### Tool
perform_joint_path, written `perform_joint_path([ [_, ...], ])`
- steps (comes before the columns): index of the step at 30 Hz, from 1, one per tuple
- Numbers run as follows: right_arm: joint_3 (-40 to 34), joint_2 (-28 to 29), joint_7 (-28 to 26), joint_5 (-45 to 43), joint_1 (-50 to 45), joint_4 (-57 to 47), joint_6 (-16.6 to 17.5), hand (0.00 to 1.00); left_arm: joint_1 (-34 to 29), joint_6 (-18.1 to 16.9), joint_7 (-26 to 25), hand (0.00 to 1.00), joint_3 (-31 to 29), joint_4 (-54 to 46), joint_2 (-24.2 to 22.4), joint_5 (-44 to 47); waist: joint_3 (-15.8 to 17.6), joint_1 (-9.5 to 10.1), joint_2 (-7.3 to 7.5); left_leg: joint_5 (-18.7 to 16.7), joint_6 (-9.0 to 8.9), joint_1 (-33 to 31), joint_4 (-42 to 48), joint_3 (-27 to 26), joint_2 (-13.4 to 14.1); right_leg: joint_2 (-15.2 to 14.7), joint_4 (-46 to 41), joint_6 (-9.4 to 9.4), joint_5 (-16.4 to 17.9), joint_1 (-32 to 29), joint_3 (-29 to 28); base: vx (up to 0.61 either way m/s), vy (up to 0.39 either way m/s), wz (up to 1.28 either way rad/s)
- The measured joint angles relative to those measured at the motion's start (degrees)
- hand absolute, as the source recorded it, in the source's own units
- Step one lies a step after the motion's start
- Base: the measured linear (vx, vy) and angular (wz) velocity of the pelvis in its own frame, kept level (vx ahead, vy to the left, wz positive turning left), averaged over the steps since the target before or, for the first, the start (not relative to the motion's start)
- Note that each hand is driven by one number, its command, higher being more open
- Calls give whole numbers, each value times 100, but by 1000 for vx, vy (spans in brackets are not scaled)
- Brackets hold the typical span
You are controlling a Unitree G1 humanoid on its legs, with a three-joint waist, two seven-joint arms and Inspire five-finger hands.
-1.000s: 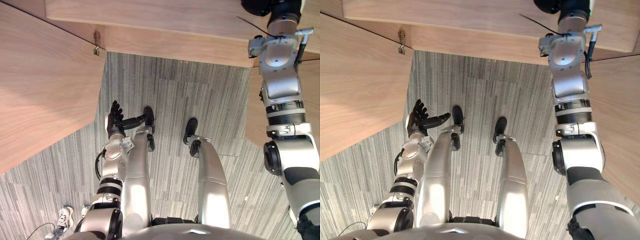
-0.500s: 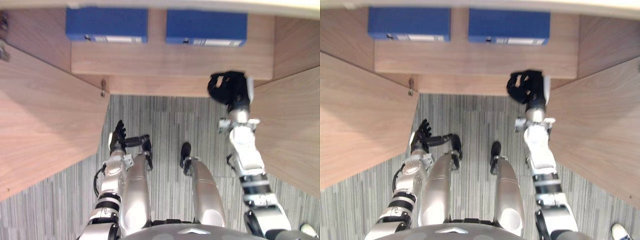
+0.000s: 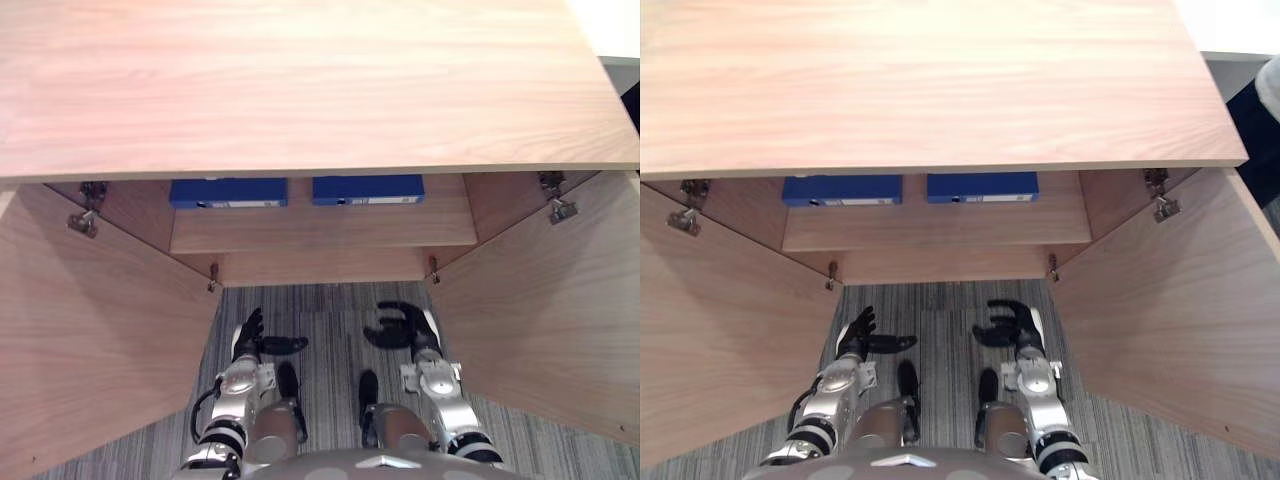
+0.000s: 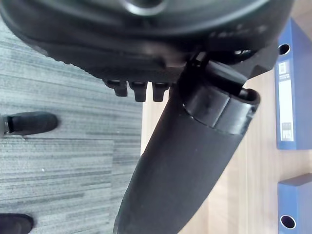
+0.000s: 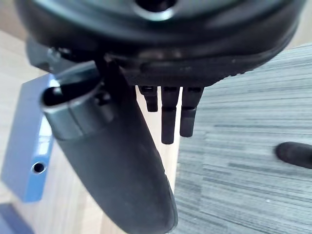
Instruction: Walk over to the cabinet, pick up the folder, carry it to the office cabinet, place the folder inside the office cabinet, then close the office cabinet door
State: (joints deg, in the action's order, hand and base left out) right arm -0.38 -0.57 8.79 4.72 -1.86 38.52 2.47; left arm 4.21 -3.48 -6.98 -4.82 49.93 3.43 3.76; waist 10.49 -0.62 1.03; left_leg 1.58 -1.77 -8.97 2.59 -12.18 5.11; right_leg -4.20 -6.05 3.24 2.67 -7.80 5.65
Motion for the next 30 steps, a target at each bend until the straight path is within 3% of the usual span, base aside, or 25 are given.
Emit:
perform_joint_path([
  [6,-523,-145,59,122,-60,966,-86,100,-369,40,-5,100,-9,366,29,-122,-298,-40,-57,199,42,474,-479,-140,-103,2,370,28,-221,343,-149,-32,24,-12],
  [11,-768,-145,103,182,-163,1588,-181,100,-611,119,-5,100,-17,595,38,-228,-357,-71,-24,310,44,786,-765,-169,-174,-1,502,67,-303,530,-194,-88,18,-5],
  [30,-1862,-74,158,-625,-346,1856,-238,100,-718,181,6,100,-120,1005,40,-439,-567,-96,-73,55,63,1310,-762,-1115,-193,63,745,101,-509,683,-1170,-14,17,-27],
])
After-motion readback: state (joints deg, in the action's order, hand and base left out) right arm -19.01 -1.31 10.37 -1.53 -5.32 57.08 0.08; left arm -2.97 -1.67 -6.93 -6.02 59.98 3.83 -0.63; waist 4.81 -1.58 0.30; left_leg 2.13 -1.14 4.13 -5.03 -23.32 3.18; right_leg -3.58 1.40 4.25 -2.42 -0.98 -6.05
